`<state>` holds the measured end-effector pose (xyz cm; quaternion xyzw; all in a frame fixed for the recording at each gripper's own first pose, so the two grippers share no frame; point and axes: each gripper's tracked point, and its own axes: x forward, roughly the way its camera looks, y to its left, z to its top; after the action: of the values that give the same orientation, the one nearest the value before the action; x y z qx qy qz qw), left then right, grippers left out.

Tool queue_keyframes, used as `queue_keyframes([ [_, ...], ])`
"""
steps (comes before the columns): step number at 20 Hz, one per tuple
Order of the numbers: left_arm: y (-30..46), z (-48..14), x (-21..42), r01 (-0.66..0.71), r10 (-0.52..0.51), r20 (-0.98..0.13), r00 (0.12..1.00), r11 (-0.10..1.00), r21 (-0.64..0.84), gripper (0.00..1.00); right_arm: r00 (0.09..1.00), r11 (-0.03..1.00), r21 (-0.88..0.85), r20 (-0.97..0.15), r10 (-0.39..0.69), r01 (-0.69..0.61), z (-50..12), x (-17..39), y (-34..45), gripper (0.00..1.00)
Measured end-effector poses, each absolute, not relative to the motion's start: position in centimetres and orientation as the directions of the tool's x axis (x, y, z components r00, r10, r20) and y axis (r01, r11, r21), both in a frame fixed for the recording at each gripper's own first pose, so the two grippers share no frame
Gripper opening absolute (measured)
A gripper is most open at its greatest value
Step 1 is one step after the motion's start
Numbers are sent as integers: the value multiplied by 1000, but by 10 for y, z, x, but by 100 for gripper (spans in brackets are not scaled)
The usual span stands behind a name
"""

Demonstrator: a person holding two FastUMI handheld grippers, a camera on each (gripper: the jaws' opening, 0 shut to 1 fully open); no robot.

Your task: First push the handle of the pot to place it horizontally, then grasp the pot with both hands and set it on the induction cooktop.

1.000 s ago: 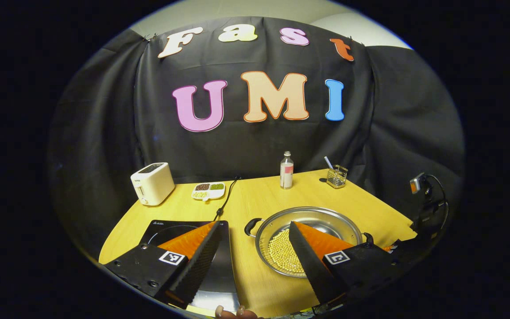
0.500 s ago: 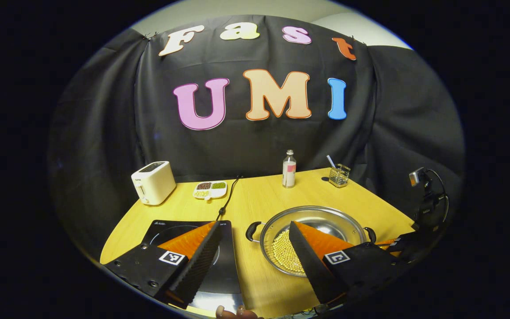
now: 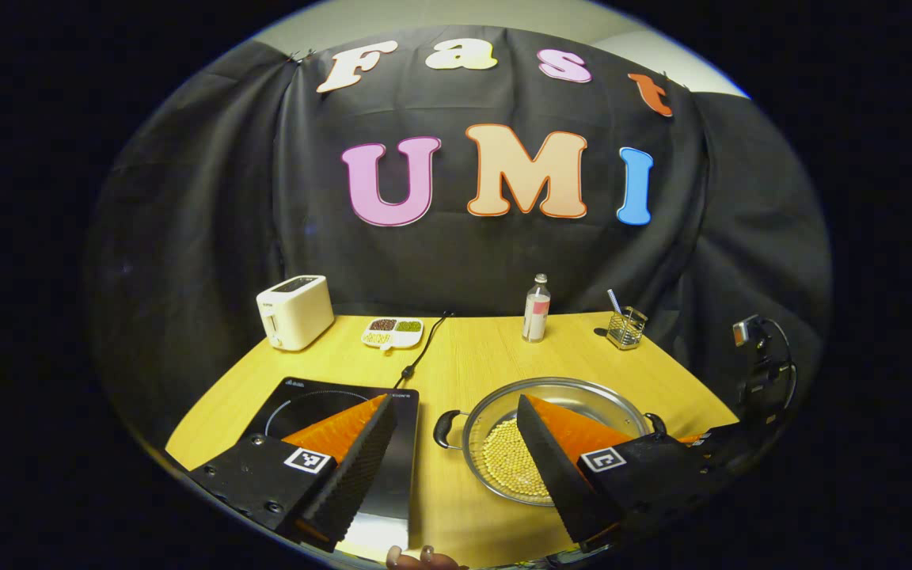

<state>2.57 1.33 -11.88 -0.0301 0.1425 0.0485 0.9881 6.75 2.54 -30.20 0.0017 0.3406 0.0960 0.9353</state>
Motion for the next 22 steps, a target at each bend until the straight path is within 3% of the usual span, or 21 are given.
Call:
queue_keyframes([
  [14, 7, -115, 8, -230, 217, -292, 931, 973, -10, 99, 718, 952, 59, -642, 267, -302, -302, 95, 17, 0],
  [22, 5, -122, 5, -245, 224, -314, 923, 969, -29, 99, 715, 950, 52, -646, 266, -307, -302, 96, 13, 2],
])
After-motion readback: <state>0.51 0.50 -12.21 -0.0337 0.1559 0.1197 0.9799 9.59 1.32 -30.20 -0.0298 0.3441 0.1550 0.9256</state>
